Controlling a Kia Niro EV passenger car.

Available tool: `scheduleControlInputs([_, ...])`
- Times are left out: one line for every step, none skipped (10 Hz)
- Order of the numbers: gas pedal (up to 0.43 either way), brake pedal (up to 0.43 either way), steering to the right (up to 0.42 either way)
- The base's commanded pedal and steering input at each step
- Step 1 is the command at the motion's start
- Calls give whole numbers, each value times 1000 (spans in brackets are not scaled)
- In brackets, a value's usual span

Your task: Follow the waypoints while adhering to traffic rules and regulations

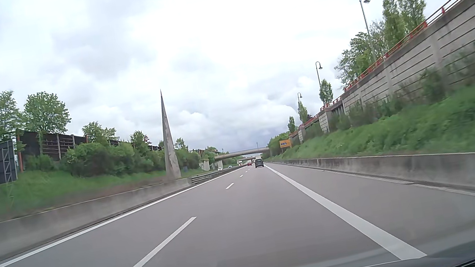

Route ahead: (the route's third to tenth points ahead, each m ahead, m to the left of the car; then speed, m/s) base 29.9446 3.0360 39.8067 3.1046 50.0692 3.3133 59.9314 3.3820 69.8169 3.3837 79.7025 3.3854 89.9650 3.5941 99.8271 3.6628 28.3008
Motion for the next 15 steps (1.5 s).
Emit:
scheduleControlInputs([339,12,-3])
scheduleControlInputs([339,12,-3])
scheduleControlInputs([339,12,-3])
scheduleControlInputs([339,12,-3])
scheduleControlInputs([339,12,-3])
scheduleControlInputs([339,12,-1])
scheduleControlInputs([339,12,0])
scheduleControlInputs([339,12,0])
scheduleControlInputs([339,12,0])
scheduleControlInputs([339,12,0])
scheduleControlInputs([339,12,0])
scheduleControlInputs([339,12,0])
scheduleControlInputs([339,12,0])
scheduleControlInputs([339,12,0])
scheduleControlInputs([339,12,-1])
